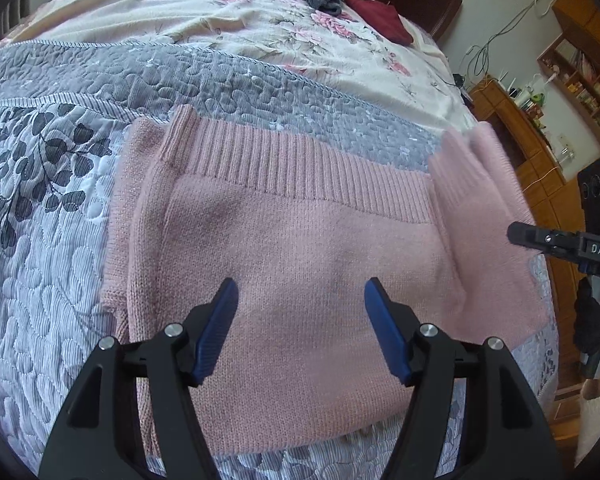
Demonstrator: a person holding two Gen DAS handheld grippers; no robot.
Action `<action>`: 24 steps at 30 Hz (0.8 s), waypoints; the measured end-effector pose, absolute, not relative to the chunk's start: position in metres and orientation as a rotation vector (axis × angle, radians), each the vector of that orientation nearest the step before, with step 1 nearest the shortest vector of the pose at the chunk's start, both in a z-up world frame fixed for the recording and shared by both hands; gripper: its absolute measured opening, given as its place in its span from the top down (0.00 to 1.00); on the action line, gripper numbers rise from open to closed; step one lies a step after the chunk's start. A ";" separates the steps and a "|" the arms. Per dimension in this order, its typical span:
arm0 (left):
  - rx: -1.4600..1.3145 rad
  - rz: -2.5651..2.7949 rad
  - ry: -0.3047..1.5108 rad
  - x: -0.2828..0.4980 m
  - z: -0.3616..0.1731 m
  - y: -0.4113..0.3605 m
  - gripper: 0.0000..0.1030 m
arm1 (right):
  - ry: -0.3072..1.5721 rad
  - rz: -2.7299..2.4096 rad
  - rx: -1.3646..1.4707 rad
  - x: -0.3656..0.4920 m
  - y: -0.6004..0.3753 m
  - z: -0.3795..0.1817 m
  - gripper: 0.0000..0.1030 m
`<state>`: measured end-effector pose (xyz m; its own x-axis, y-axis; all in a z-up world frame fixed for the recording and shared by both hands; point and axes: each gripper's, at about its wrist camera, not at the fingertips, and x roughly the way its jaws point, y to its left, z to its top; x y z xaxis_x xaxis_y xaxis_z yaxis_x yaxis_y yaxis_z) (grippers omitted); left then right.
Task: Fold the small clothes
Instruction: 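Grasp the side edge with the right tool and fold it over the body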
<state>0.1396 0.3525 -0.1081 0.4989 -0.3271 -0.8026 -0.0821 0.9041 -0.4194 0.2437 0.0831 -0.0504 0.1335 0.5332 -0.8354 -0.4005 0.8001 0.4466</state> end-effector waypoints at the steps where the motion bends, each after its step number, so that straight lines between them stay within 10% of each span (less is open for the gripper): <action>1: -0.442 -0.154 1.044 0.140 -0.107 0.353 0.37 | 1.281 0.673 0.103 0.243 0.092 -0.055 0.83; 24: -0.724 -0.299 1.028 0.158 -0.102 0.329 0.37 | 1.388 0.661 0.276 0.248 0.087 -0.074 0.59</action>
